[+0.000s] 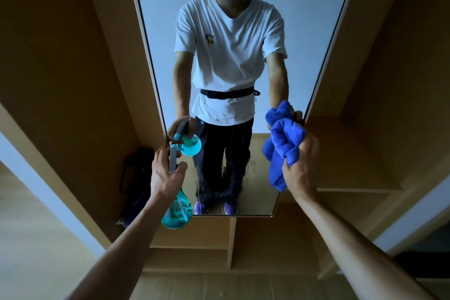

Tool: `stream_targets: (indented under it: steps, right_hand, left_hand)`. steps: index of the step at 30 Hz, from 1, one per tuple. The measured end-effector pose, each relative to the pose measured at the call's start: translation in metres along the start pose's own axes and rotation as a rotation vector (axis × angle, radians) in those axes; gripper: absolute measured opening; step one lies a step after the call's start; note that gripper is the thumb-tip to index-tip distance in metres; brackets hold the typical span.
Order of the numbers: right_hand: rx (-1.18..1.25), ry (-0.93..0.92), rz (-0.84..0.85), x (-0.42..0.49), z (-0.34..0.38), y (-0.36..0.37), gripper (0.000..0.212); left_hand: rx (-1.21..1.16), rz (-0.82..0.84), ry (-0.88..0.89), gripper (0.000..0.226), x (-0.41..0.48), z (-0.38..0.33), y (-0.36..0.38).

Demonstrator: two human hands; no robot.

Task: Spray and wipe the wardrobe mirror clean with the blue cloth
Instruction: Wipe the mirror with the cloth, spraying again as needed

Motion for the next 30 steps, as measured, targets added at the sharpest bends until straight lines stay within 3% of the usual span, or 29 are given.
stream_targets:
  steps: [5, 12, 17, 24, 30]
  right_hand:
    - [0.074, 0.046, 0.040, -0.002, 0.005, 0.018, 0.037]
    - [0.042, -0.035, 0.119, -0.025, 0.085, 0.067, 0.048]
    - [0.110, -0.108, 0.233, -0.041, 0.134, 0.110, 0.042]
    - [0.174, -0.042, 0.380, -0.056, 0.184, 0.158, 0.055]
    - [0.158, -0.056, 0.331, -0.052, 0.185, 0.158, 0.050]
  left_hand:
    - [-0.019, 0.022, 0.020, 0.036, -0.002, -0.002, 0.001]
    - [-0.043, 0.077, 0.033, 0.055, -0.004, 0.004, -0.009]
    - [-0.108, 0.065, -0.026, 0.028, -0.005, 0.003, -0.021]
    - [-0.219, 0.080, -0.141, 0.031, 0.007, 0.017, -0.037]
    - [-0.179, 0.092, -0.121, 0.035, 0.013, 0.018, -0.039]
Point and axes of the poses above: each hand's wrist, its own x-axis towards the middle knuckle, its own y-axis out of the palm, z = x × y, the point moved 4 cm from there along x, towards the middle knuckle, and after that the axes turned 2 degrees about x, right-handed, at the moved point
